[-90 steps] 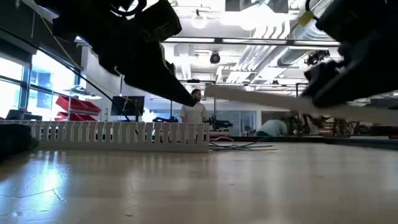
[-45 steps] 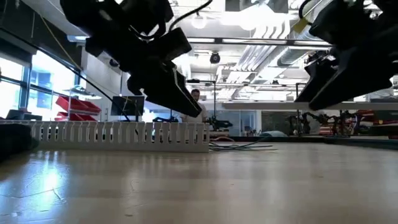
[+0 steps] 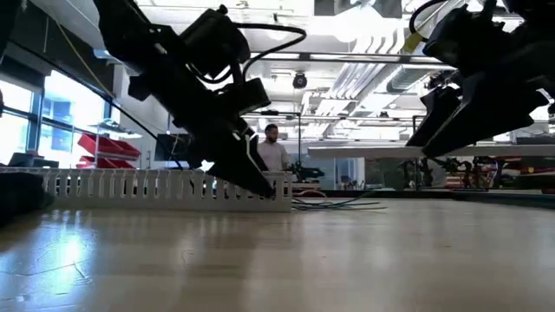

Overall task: Ziptie cables
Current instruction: Close the white cable duct

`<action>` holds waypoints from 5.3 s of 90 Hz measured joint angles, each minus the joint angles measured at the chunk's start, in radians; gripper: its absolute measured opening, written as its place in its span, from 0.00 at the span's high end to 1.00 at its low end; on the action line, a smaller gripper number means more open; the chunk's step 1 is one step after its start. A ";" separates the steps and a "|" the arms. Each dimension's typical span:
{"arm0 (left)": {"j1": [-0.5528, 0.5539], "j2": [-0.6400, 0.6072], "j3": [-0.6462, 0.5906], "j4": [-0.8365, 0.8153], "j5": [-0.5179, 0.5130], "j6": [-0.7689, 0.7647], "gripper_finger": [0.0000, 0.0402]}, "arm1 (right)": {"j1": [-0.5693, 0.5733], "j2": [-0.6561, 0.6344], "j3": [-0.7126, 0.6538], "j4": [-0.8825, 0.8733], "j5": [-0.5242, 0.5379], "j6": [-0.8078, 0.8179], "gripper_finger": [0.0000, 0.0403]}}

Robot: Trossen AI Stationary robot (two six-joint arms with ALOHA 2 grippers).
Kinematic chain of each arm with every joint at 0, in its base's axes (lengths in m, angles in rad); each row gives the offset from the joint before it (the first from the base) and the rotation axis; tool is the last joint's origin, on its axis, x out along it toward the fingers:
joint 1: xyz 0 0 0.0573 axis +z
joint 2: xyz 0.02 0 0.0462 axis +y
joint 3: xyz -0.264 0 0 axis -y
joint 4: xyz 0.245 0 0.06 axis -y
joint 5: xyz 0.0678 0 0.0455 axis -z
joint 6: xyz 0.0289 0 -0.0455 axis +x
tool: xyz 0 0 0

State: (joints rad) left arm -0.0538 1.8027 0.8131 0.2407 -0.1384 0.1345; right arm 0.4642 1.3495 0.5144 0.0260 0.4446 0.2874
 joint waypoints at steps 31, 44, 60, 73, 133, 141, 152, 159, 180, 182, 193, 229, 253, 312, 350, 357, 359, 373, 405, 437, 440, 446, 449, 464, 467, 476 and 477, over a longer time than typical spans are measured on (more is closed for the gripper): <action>-0.032 0.000 0.000 0.046 -0.032 -0.045 0.31 | -0.016 0.000 0.000 0.000 0.050 0.009 0.48; -0.034 0.000 0.000 0.043 -0.032 -0.055 0.38 | -0.071 0.000 0.000 -0.001 0.004 0.042 0.48; -0.034 0.000 0.000 0.043 -0.030 -0.054 0.44 | -0.143 0.001 0.000 0.002 -0.083 0.056 0.48; -0.038 0.000 0.000 0.043 -0.027 -0.052 0.45 | -0.180 0.019 0.000 0.031 -0.124 0.063 0.48; -0.041 0.000 0.000 0.035 -0.005 -0.051 0.46 | -0.242 0.072 0.000 0.125 -0.216 -0.005 0.48; -0.041 0.000 0.000 0.035 -0.005 -0.051 0.46 | -0.242 0.072 0.000 0.125 -0.217 -0.005 0.48; -0.041 0.000 0.000 0.035 -0.004 -0.051 0.46 | -0.242 0.072 0.000 0.126 -0.217 -0.005 0.48; -0.041 0.000 0.000 0.035 -0.004 -0.051 0.46 | -0.242 0.072 0.000 0.127 -0.217 -0.010 0.48; -0.041 0.000 0.000 0.034 -0.002 -0.052 0.46 | -0.242 0.081 0.001 0.128 -0.213 -0.026 0.48; -0.041 0.000 0.000 0.034 -0.001 -0.052 0.46 | -0.242 0.086 0.001 0.128 -0.212 -0.024 0.48; -0.042 0.000 0.000 0.033 -0.001 -0.052 0.46 | -0.242 0.134 0.002 0.144 -0.212 -0.019 0.48; -0.041 -0.013 -0.001 0.028 -0.002 -0.053 0.42 | -0.242 0.163 0.018 0.158 -0.218 -0.027 0.48; -0.041 -0.033 -0.001 0.017 -0.005 -0.054 0.36 | -0.253 0.163 0.030 0.150 -0.229 -0.026 0.48; -0.051 -0.114 0.000 0.012 -0.027 0.011 0.30 | -0.284 0.163 0.029 0.159 -0.278 -0.027 0.48; -0.052 -0.050 0.000 0.076 0.025 0.017 0.30 | -0.283 0.163 0.029 0.166 -0.282 -0.027 0.48; -0.052 -0.053 0.000 0.076 0.026 0.017 0.30 | -0.283 0.163 0.029 0.166 -0.282 -0.027 0.48; -0.052 -0.053 0.000 0.076 0.027 0.017 0.31 | -0.283 0.163 0.029 0.166 -0.282 -0.027 0.48; -0.045 -0.053 0.000 0.075 0.083 0.007 0.36 | -0.283 0.163 0.029 0.166 -0.282 -0.027 0.48; -0.035 -0.044 0.002 0.047 0.105 0.012 0.68 | -0.283 0.163 0.029 0.167 -0.285 -0.026 0.48; -0.036 -0.022 0.003 0.024 0.108 0.001 0.84 | -0.282 0.163 0.028 0.172 -0.265 -0.027 0.44; -0.036 -0.022 0.003 0.023 0.108 0.000 0.84 | -0.282 0.163 0.028 0.173 -0.264 -0.032 0.43; -0.036 -0.022 0.003 0.019 0.108 -0.002 0.85 | -0.282 0.163 0.028 0.174 -0.261 -0.050 0.42; -0.036 -0.022 0.003 0.017 0.108 -0.003 0.85 | -0.283 0.163 0.028 0.175 -0.262 -0.064 0.41; -0.036 -0.021 0.004 -0.014 0.105 -0.005 0.85 | -0.283 0.162 0.063 0.148 -0.266 -0.134 0.37; -0.036 -0.021 0.004 -0.018 0.105 -0.010 0.85 | -0.283 0.162 0.077 0.133 -0.267 -0.142 0.36; -0.036 -0.021 0.003 -0.030 0.105 -0.020 0.85 | -0.283 0.162 0.138 0.049 -0.270 -0.165 0.35; -0.036 -0.021 0.003 -0.030 0.105 -0.022 0.85 | -0.283 0.162 0.146 0.034 -0.270 -0.165 0.35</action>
State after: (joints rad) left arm -0.0895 1.7817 0.8160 0.2105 -0.0330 0.1128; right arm 0.1810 1.5116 0.6602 0.0605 0.1743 0.1222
